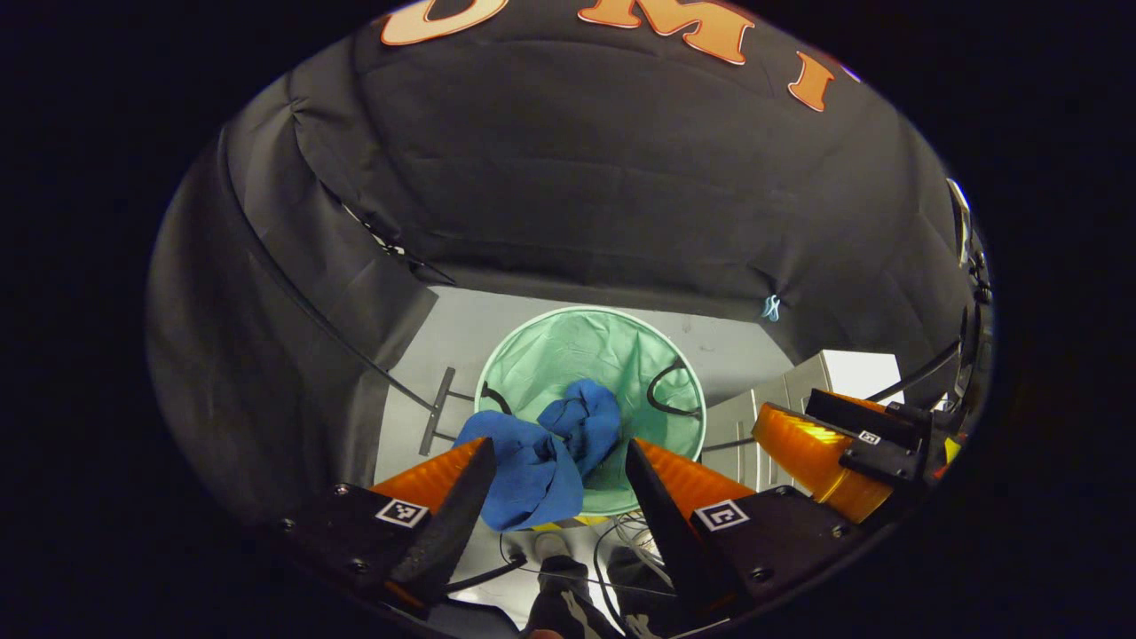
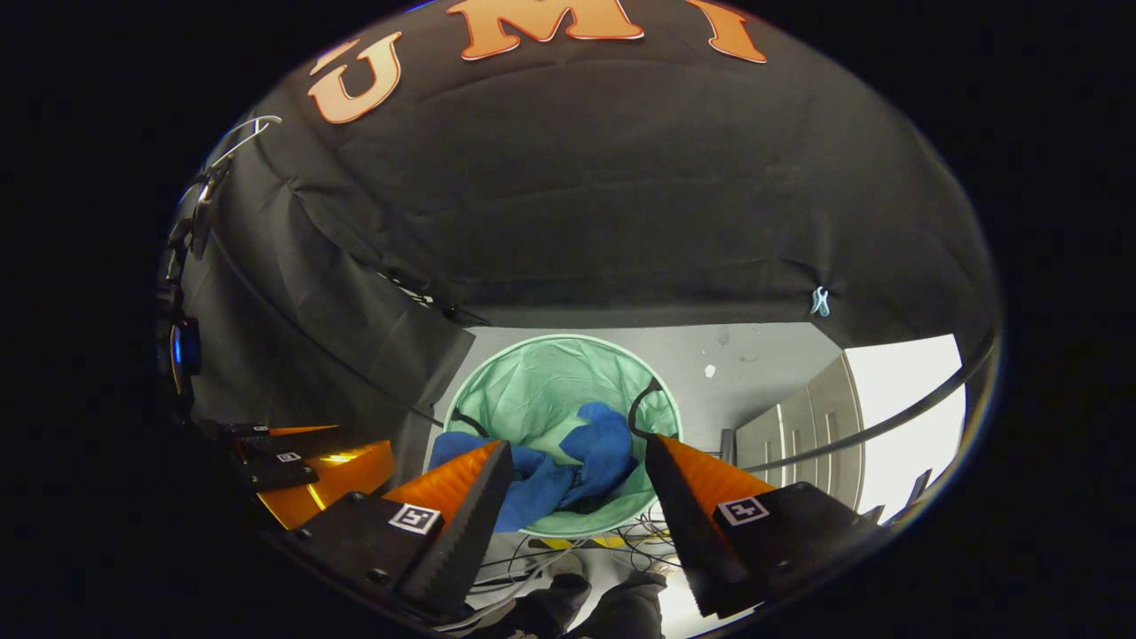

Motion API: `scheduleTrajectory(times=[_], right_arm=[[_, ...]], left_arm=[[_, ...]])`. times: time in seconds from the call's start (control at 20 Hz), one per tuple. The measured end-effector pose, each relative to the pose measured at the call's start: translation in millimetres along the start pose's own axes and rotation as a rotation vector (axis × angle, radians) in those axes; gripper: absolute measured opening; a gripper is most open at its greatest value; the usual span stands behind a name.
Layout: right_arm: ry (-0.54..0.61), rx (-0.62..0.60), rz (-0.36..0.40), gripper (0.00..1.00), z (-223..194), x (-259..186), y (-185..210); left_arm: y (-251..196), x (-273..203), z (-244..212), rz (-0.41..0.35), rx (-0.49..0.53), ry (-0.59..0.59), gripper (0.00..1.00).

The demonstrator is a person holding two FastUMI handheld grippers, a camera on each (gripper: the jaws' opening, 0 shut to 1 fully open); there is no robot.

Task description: Grasp the clothes on the hanger with both hands and then place them into the laundry hamper below.

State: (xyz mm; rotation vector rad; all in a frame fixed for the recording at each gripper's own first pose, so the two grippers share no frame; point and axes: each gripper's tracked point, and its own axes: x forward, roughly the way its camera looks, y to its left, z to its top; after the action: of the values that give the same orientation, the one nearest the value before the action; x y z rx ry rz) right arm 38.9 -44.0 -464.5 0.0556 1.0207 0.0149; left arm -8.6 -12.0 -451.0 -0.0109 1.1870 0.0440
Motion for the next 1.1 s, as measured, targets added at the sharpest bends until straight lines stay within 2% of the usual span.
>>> scheduleTrajectory(times=[0.05,0.1,0.15,0.3,0.6,0.9,1.1], right_arm=[[-0.008,-0.001,-0.005,0.91,-0.5,-3.8,-1.5],[-0.016,-0.005,-0.011,0.99,-0.7,-12.2,-2.7],[-0.034,0.001,-0.021,0.99,1.8,-23.5,-4.5],[-0.093,0.034,-0.026,0.99,17.0,-50.4,-1.8],[-0.229,-0.054,-0.05,0.99,54.5,-111.9,5.8],[-0.383,-0.049,-0.001,0.99,101.7,-171.1,36.8],[-0.484,-0.047,0.007,0.98,132.5,-210.9,36.9]], left_arm=[[-0.7,-4.0,2.1,0.001,-0.005,-0.018,0.95],[1.0,-9.0,6.0,0.002,-0.004,-0.035,0.94],[1.9,-13.5,9.0,0.005,0.0,-0.05,0.95],[7.4,-42.3,15.7,0.02,-0.005,-0.108,0.95],[4.6,-107.5,52.0,0.004,-0.009,-0.286,0.95],[-9.8,-177.3,91.4,-0.003,0.014,-0.455,0.97],[-19.4,-225.8,124.3,-0.031,0.041,-0.568,0.97]])
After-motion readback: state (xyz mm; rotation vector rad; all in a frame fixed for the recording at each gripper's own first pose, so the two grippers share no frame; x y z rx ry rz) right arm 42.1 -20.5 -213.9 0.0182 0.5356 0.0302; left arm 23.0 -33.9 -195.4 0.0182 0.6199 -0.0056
